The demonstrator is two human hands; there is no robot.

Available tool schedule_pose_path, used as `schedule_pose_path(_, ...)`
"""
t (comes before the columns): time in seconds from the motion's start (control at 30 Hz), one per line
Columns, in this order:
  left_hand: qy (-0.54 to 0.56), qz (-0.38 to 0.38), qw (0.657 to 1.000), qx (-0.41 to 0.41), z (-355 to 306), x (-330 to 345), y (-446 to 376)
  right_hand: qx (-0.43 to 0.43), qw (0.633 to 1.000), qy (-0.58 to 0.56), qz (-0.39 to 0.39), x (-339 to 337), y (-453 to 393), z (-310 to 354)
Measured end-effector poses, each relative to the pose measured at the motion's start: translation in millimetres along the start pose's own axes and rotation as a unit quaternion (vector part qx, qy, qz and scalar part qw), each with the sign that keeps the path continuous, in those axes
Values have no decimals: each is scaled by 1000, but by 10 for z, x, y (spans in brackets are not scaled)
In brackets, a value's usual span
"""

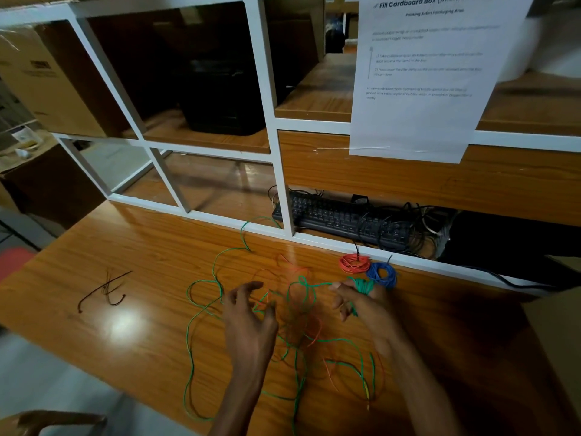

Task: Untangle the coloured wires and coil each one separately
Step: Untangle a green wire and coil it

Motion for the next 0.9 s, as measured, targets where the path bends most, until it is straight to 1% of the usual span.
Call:
schedule_pose_path(0.03,33,27,999,20,-66,68,30,2,1000,-5,22,52,26,6)
schedule_pose_path(0.07,78,74,994,21,-131,159,56,6,999,-19,48,111,54,25)
schedule_pose_path(0.13,150,178,972,-26,-206,367,104,33,992,-66,106,219,110,63)
schedule_pose_path(0.17,180,211,959,-60,-211,447,126,56,985,-91,135,266,138,64)
schedule_pose_path(0.2,214,226,946,-94,-189,512,144,80,977,-112,163,308,166,60)
schedule_pose_path(0.23,247,227,935,-117,-171,549,154,102,968,-130,187,340,189,47)
schedule_pose_path(0.3,275,205,931,-120,-103,570,123,144,951,-148,230,376,232,-11)
schedule_pose_path(0.33,269,192,938,-110,-68,555,90,163,945,-133,252,394,255,-58)
schedule_pose_path(0.4,240,167,953,-75,-38,497,-1,191,932,-37,307,461,320,-168)
schedule_pose_path(0.47,206,151,966,-42,-58,426,-100,214,894,53,390,588,444,-245)
schedule_pose_path(0.53,172,141,975,-19,-54,376,-190,229,851,56,470,732,578,-244)
schedule_pose_path(0.6,120,131,984,6,15,352,-240,233,829,-7,509,816,631,-162)
schedule_pose_path(0.67,89,134,987,5,104,371,-221,220,825,-105,509,820,593,-40)
schedule_pose_path(0.73,55,135,989,18,109,374,-145,186,818,-206,504,763,519,92)
schedule_pose_path(0.8,25,116,991,57,0,332,-79,135,782,-334,508,706,451,280)
schedule_pose_path(0.83,18,106,991,78,-75,313,-60,105,763,-399,498,662,403,386)
schedule_pose_path(0.87,18,104,990,90,-148,298,-45,76,754,-450,472,607,330,467)
schedule_pose_path(0.9,20,105,990,97,-175,307,-35,46,754,-488,438,539,253,537)
Point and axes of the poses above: each hand's wrist, its own y-axis away from the middle knuckle, its own x-axis out of the palm, z = x × y, the point moved 6 cm from there along -y, towards the middle knuckle, and after that the axes turned 4 degrees about -y, right-handed, at the moved point
